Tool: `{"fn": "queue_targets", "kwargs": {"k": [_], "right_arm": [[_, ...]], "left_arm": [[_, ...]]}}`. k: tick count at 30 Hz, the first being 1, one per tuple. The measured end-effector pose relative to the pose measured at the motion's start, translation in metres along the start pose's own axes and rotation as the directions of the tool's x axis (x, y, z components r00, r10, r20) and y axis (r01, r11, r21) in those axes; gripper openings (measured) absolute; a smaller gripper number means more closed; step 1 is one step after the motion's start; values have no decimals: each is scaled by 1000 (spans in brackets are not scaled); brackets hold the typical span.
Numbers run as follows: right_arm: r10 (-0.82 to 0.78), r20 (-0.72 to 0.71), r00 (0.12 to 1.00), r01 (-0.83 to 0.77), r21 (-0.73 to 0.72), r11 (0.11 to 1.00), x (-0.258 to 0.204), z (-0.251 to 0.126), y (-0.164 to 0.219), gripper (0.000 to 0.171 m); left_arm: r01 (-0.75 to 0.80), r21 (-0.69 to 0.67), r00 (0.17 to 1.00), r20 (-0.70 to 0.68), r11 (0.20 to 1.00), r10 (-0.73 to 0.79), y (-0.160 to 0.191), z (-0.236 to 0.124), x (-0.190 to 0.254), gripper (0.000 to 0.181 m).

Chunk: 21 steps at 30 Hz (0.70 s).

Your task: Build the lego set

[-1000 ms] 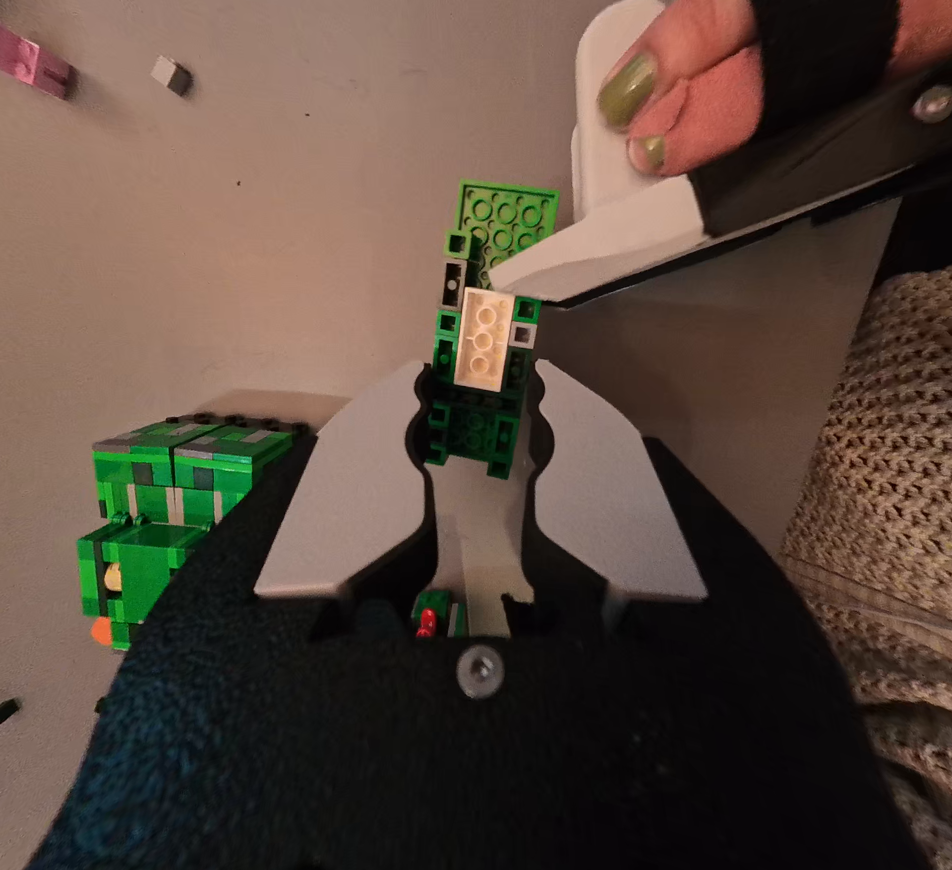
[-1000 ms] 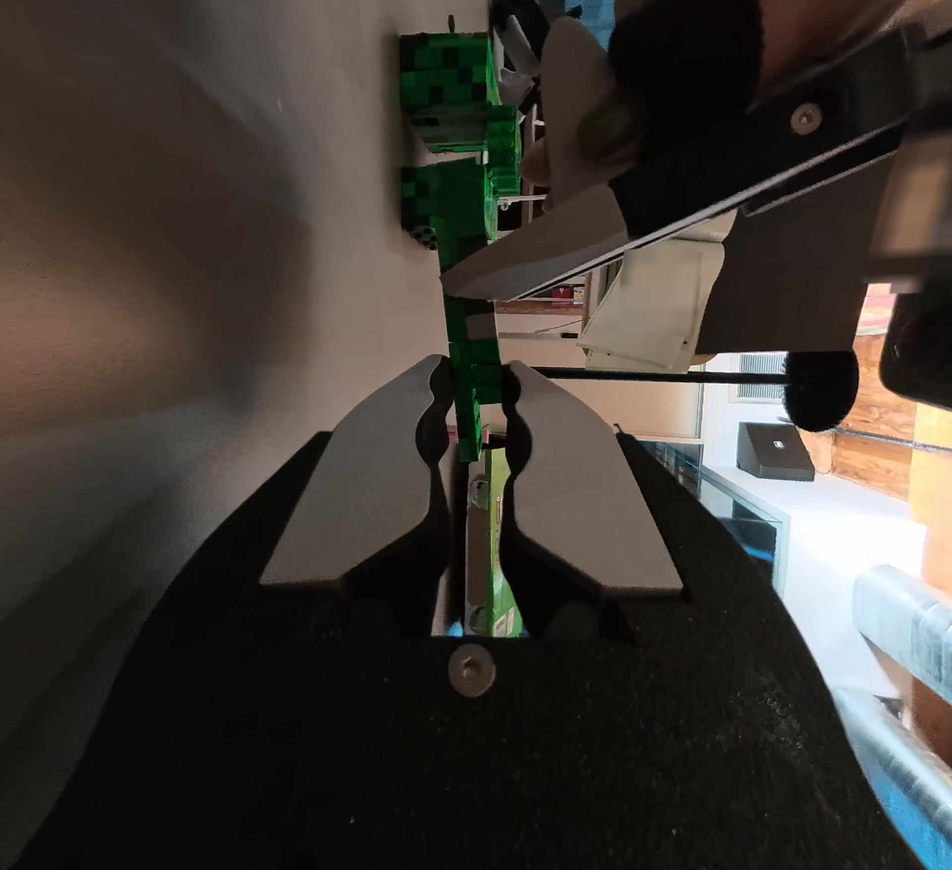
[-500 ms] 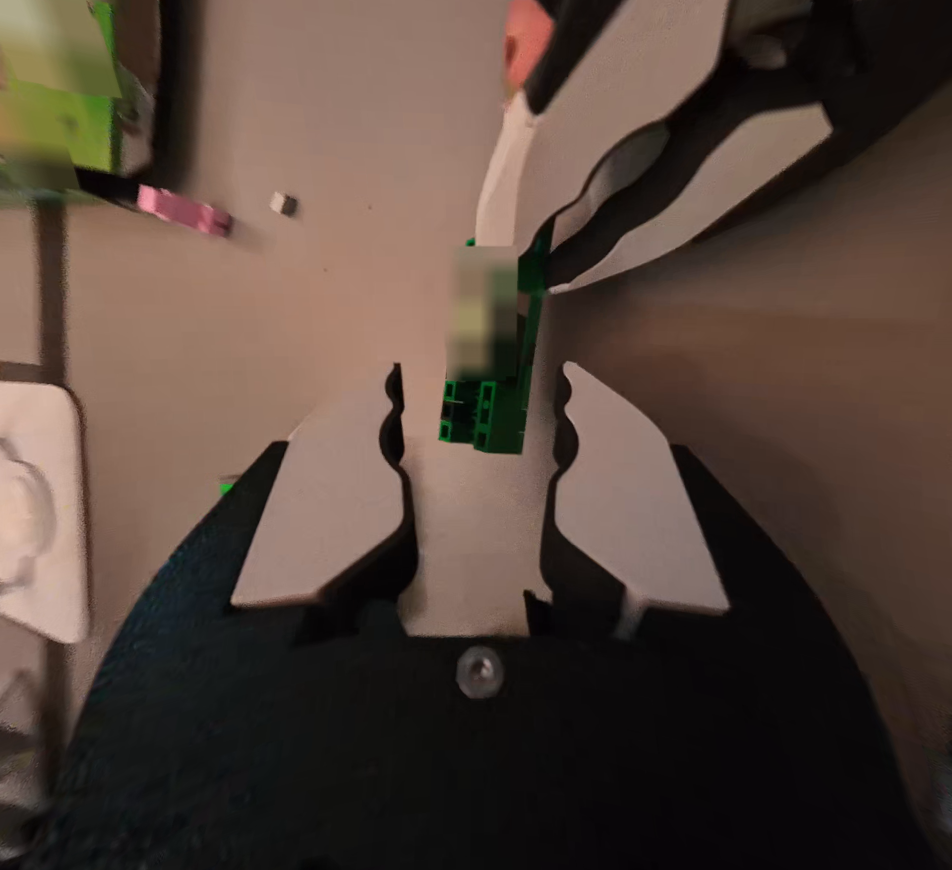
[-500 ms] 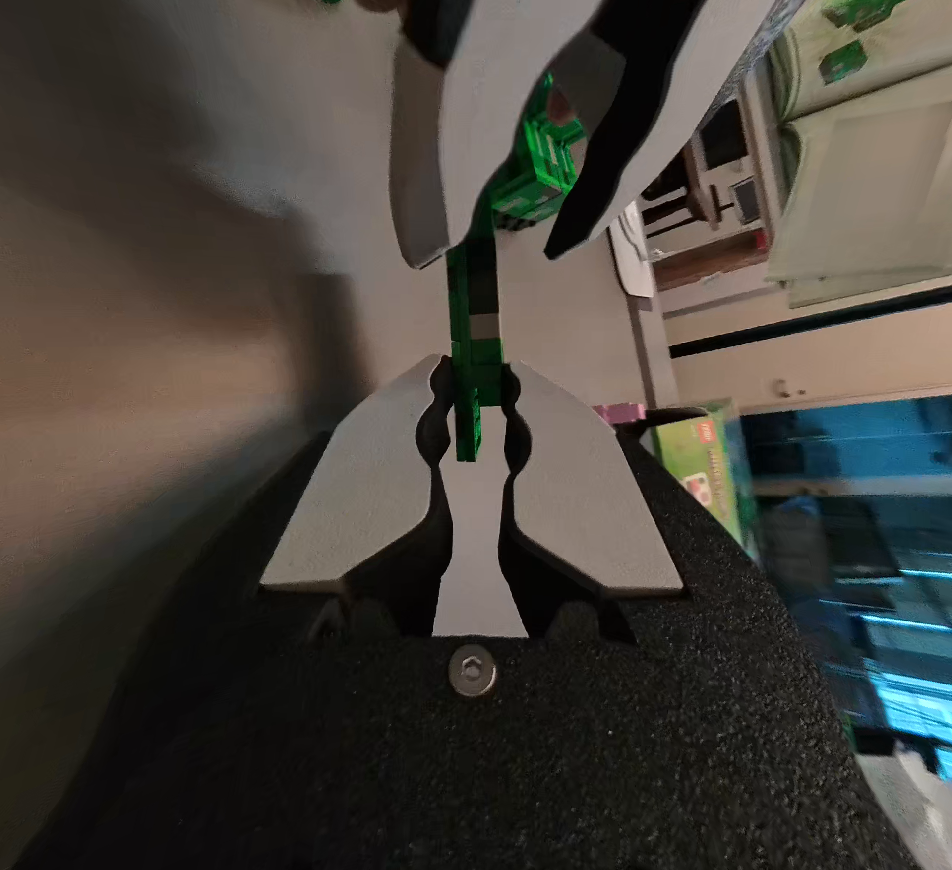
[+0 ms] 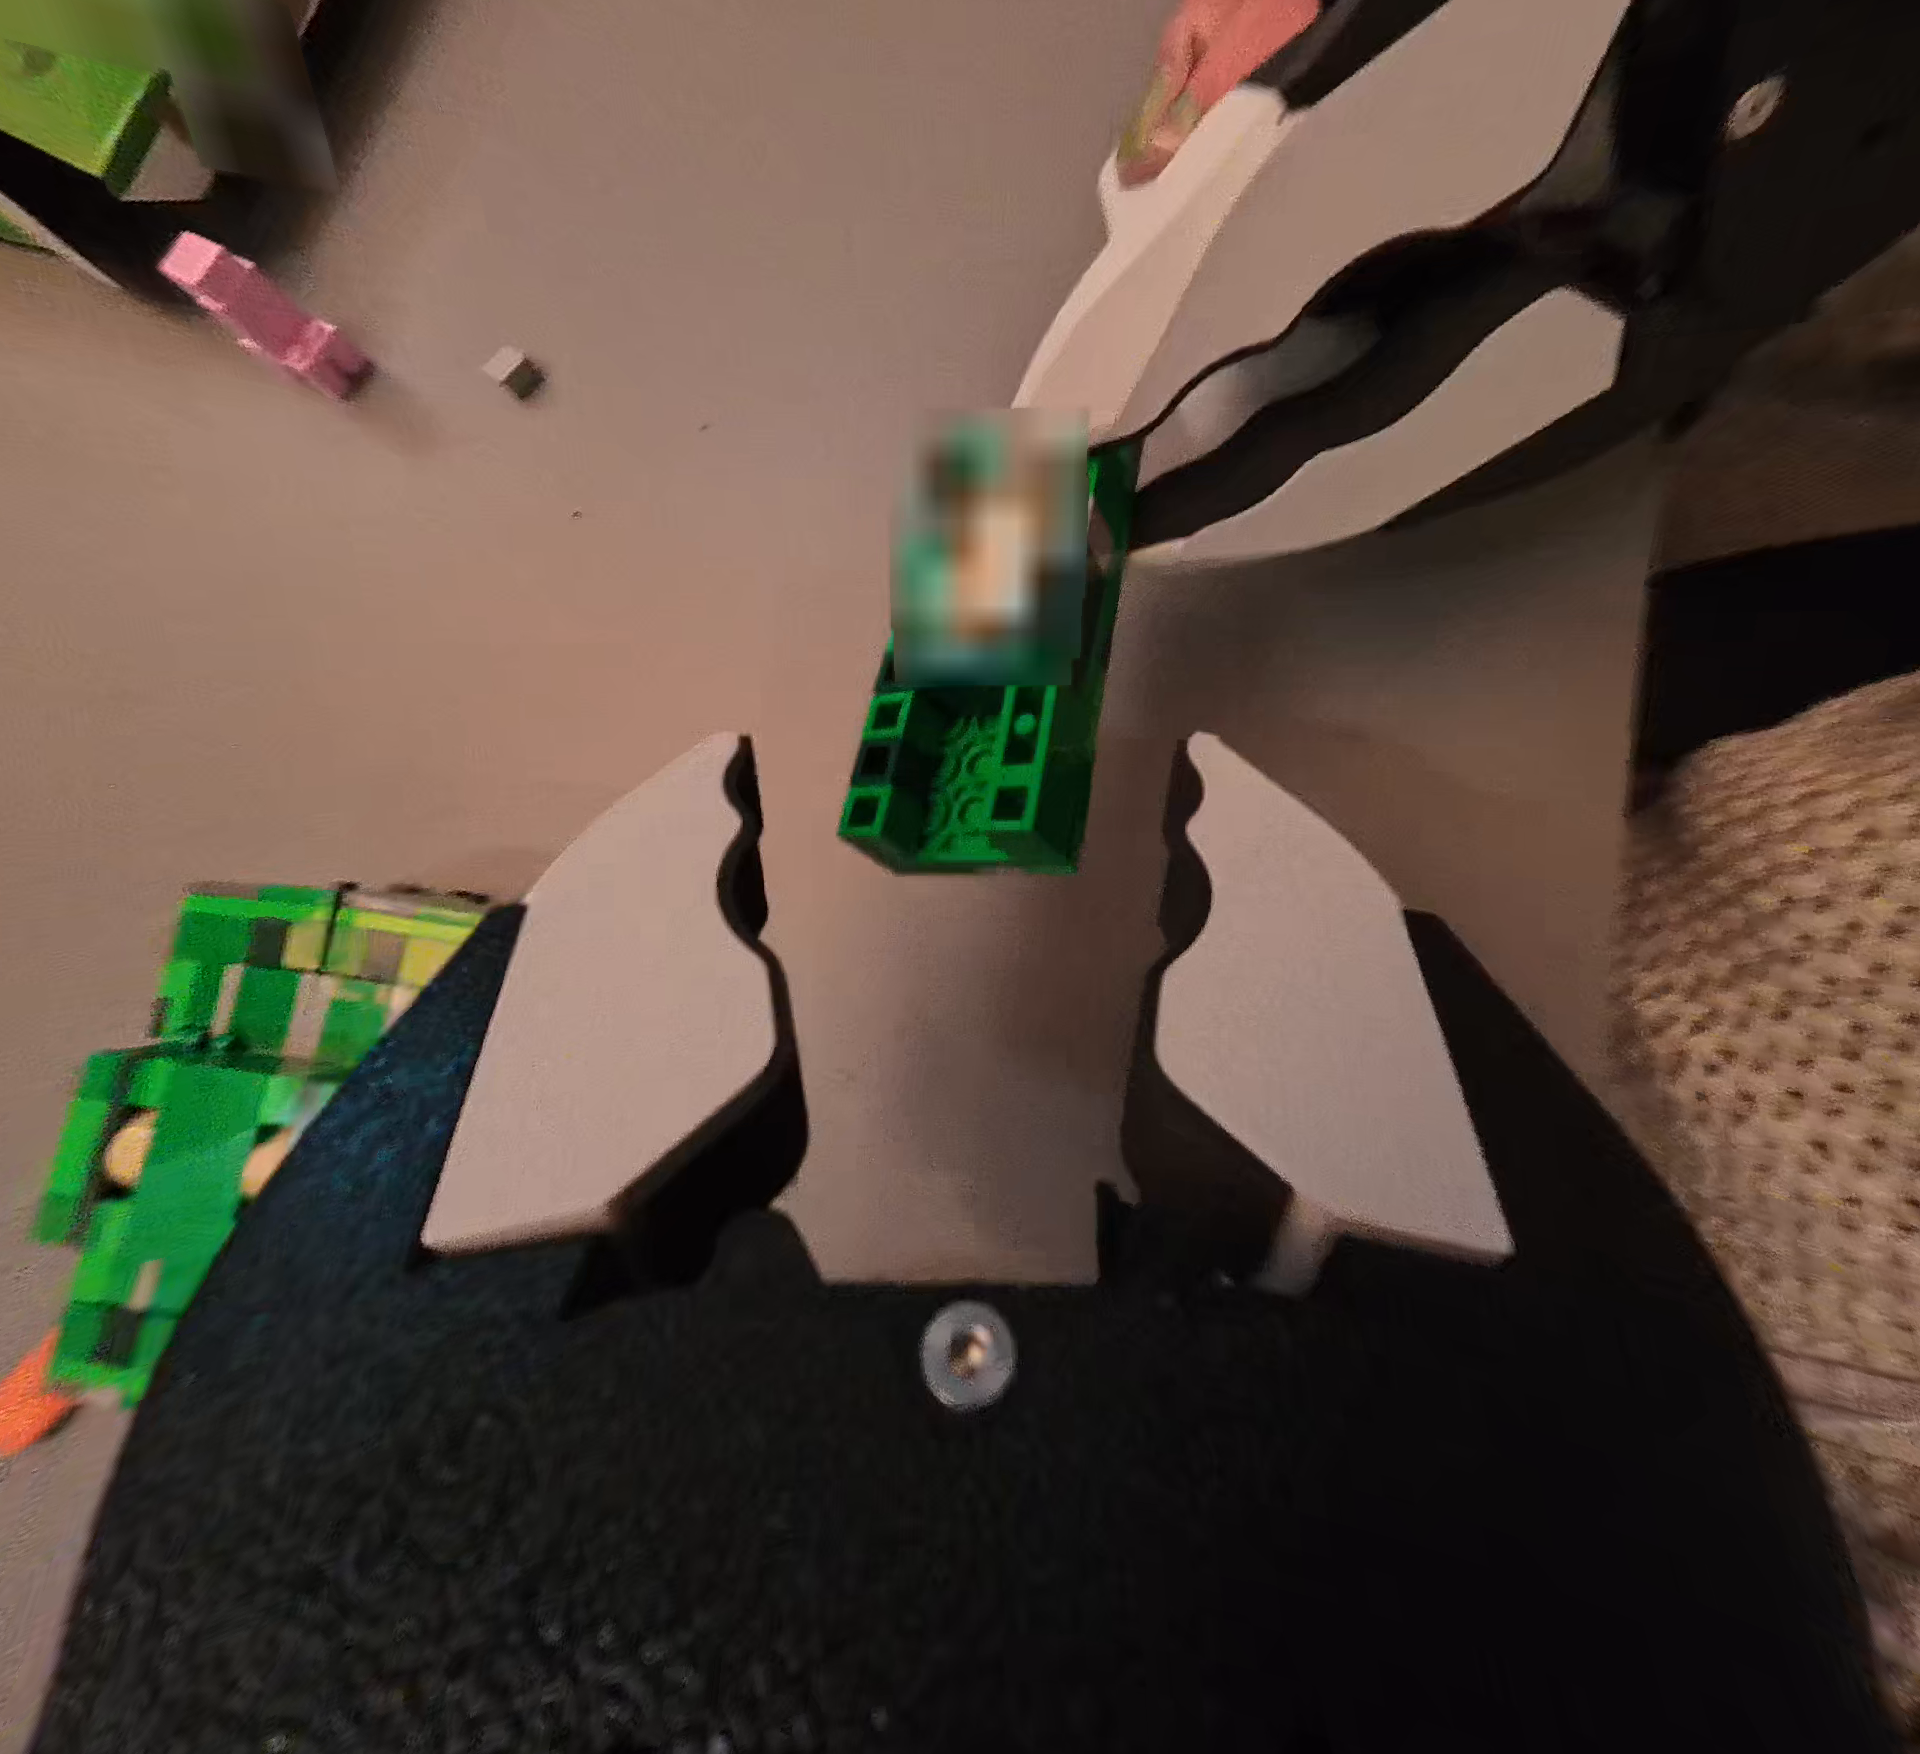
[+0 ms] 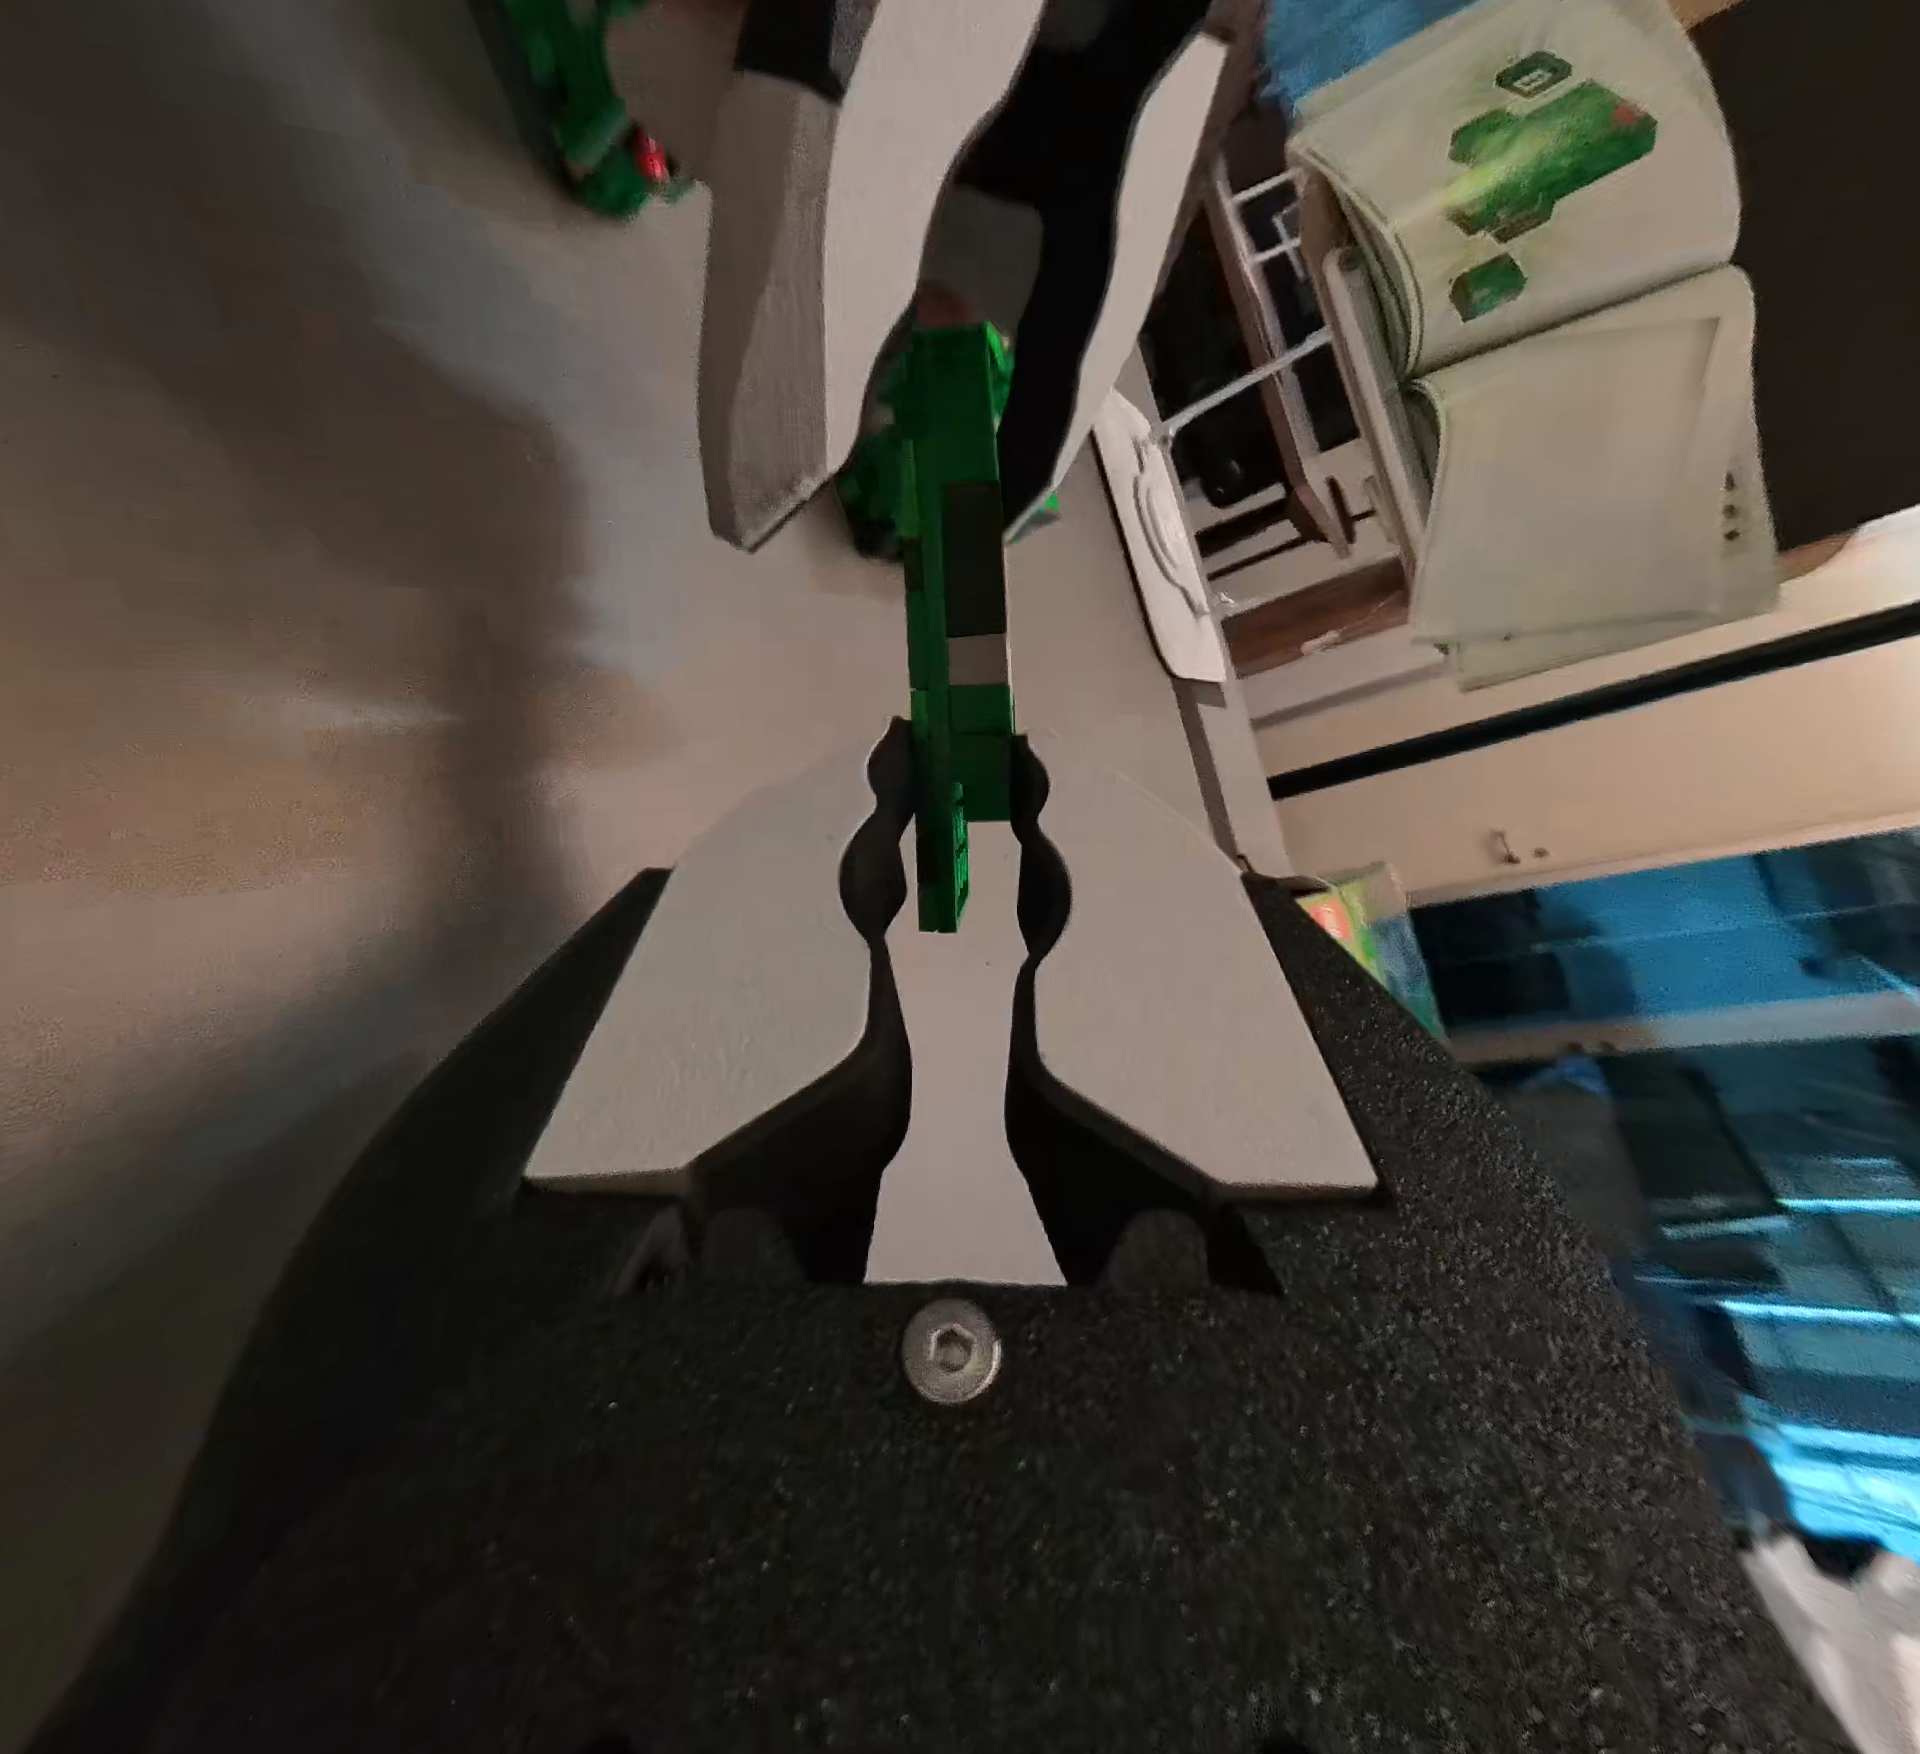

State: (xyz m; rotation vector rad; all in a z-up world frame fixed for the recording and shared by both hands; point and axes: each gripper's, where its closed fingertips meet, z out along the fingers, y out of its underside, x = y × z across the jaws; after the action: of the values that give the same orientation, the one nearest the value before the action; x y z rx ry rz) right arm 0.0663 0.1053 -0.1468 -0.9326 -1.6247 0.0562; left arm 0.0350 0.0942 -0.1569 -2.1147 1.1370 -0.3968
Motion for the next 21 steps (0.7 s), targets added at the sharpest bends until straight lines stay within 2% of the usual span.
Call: {"fn": "queue_targets", "kwargs": {"k": [4, 9, 12, 16, 19, 20, 21], "right_arm": [[86, 40, 995, -88, 32, 996, 11, -4, -14, 17], [-87, -55, 995, 88, 24, 996, 24, -10, -23, 17], [-237, -154, 959, 243, 27, 970, 28, -14, -32, 17], [-351, -241, 905, 365, 15, 931, 32, -17, -42, 17], [-340, -276, 899, 366, 47, 929, 35, -19, -47, 18], [-303, -296, 906, 345, 102, 933, 36, -23, -52, 21], [-254, -305, 918, 309, 148, 939, 38, -26, -57, 32]], "left_arm": [[98, 89, 991, -97, 991, -90, -13, -8, 10, 64], [209, 203, 965, -203, 957, -167, -27, -24, 17, 71], [153, 265, 982, -146, 952, -117, -33, -30, 15, 61], [19, 305, 1000, 12, 952, -24, -36, -37, 7, 45], [-38, 329, 999, 41, 943, 26, -38, -42, 8, 42], [-49, 344, 998, 49, 938, 34, -39, -44, 8, 41], [-67, 346, 996, 70, 936, 46, -38, -46, 6, 38]]}}
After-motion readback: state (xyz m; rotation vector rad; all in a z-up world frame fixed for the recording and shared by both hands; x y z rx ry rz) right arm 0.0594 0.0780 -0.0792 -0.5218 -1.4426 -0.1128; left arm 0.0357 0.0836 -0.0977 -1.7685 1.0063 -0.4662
